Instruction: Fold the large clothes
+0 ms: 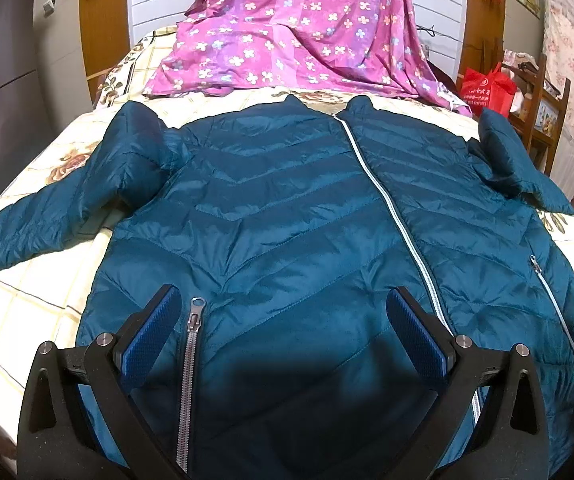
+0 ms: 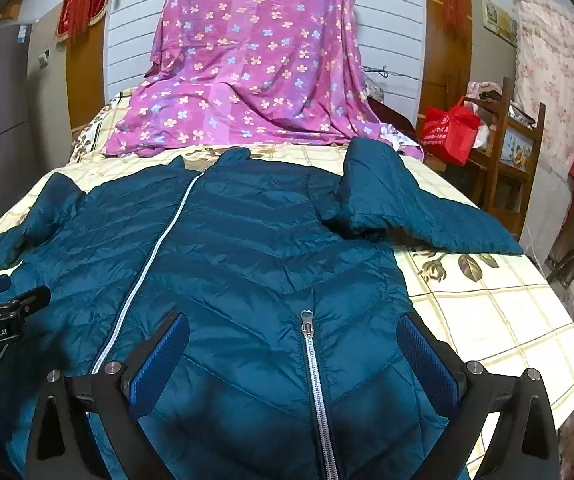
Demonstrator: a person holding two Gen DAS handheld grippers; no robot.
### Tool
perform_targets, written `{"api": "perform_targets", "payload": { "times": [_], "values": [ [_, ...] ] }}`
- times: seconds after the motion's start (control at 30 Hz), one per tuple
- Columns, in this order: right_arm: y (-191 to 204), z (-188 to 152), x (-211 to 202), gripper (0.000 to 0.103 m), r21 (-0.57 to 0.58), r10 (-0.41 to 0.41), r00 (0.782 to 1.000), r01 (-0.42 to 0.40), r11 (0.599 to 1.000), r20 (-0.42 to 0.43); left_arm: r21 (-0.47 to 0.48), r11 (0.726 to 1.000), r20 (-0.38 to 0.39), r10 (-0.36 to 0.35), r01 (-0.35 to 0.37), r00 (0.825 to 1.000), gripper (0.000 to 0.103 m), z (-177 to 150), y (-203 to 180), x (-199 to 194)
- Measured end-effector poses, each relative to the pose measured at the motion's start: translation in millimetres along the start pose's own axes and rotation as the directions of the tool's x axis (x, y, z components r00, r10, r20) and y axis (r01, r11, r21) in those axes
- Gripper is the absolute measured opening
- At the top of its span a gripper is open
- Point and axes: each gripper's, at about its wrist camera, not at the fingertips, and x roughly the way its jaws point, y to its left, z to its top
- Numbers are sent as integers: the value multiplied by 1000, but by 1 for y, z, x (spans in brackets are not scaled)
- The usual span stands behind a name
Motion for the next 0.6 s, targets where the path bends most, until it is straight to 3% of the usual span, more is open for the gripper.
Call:
{"api": "perform_targets", "payload": {
  "times": [0.6],
  "values": [
    [0,1,-2,103,0,-2,1000,2,1000,11,-1,1000,1,2,-2,1000,103,0,1,0]
  ]
}}
